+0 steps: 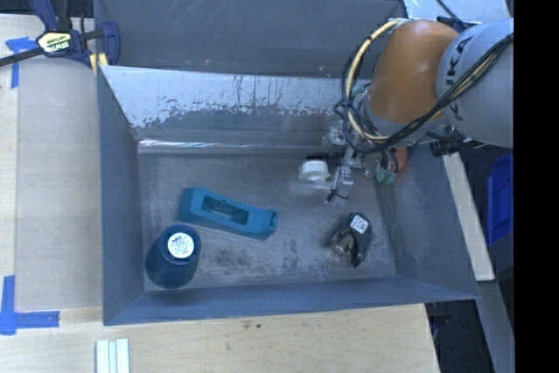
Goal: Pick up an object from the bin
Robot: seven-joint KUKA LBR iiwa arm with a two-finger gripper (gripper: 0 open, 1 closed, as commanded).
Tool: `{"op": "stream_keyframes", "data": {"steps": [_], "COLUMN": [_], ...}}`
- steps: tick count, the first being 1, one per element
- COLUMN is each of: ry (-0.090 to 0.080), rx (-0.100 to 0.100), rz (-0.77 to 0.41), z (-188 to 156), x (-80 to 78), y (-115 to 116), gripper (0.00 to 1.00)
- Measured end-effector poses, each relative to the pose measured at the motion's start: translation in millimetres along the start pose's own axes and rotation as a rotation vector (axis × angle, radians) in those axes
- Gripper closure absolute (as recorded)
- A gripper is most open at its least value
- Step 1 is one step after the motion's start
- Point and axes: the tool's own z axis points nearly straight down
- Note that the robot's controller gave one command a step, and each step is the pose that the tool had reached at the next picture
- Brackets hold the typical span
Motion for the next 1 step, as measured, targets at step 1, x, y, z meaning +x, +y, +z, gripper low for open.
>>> {"op": "stream_keyframes", "data": {"steps": [1], "ry": [-0.015], "rx": [0.001], "rz": [-0.053], "z": [29.7], "x": [-10.7], "y": [-3.1], "gripper": [0.0]}}
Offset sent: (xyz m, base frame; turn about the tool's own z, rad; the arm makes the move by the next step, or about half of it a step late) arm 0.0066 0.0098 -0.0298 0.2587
